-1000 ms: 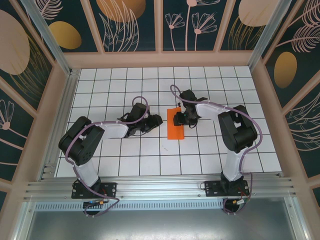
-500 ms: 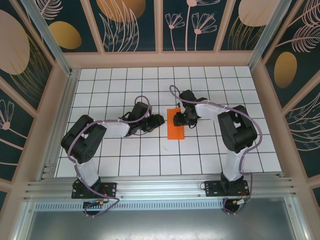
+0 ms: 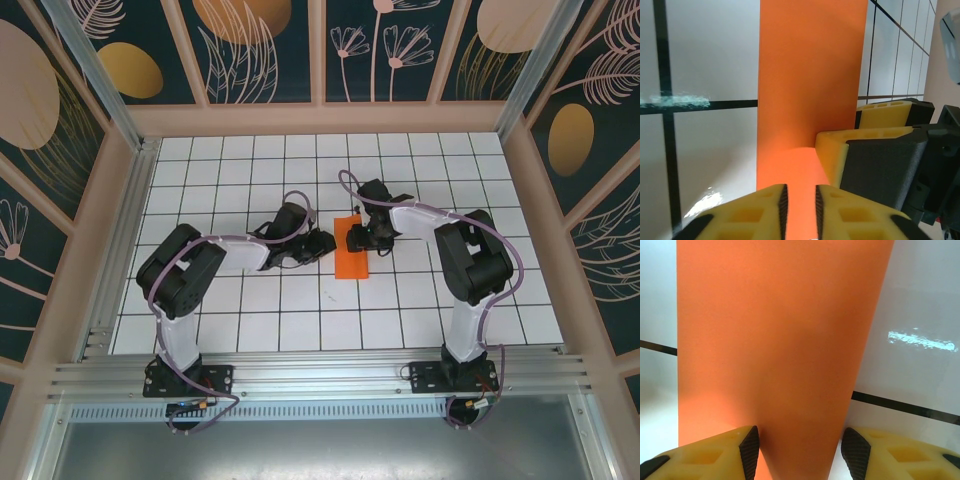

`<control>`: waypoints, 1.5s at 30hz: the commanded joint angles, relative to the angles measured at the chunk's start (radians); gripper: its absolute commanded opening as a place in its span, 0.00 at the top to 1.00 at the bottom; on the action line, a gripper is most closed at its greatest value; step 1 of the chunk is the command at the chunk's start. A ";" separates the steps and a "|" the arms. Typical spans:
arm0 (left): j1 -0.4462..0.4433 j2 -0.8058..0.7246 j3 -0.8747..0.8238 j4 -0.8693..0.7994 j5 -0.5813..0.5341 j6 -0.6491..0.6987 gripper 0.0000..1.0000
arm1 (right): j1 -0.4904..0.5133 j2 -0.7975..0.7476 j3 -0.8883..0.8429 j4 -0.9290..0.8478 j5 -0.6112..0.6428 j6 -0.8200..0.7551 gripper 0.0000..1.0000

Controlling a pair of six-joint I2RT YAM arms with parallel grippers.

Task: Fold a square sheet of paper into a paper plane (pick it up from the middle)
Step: Hold the square sheet of paper at the center of the table.

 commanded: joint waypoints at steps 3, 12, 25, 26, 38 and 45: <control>-0.015 0.044 0.060 0.018 0.024 -0.005 0.83 | 0.005 0.094 -0.030 0.007 0.035 -0.009 0.46; -0.022 0.084 0.099 0.007 0.042 -0.002 0.90 | 0.004 0.094 -0.032 0.010 0.033 -0.007 0.46; -0.027 0.122 0.142 -0.094 0.005 0.023 0.91 | 0.005 0.097 -0.037 0.015 0.029 -0.004 0.46; -0.027 0.123 0.145 -0.106 -0.002 0.027 0.91 | 0.005 0.097 -0.037 0.015 0.029 -0.005 0.46; -0.034 0.151 0.189 -0.220 -0.042 0.054 0.92 | 0.008 0.101 -0.037 0.018 0.026 0.000 0.46; -0.035 0.161 0.205 -0.322 -0.108 0.085 0.98 | 0.005 0.055 -0.010 0.015 -0.011 0.036 0.45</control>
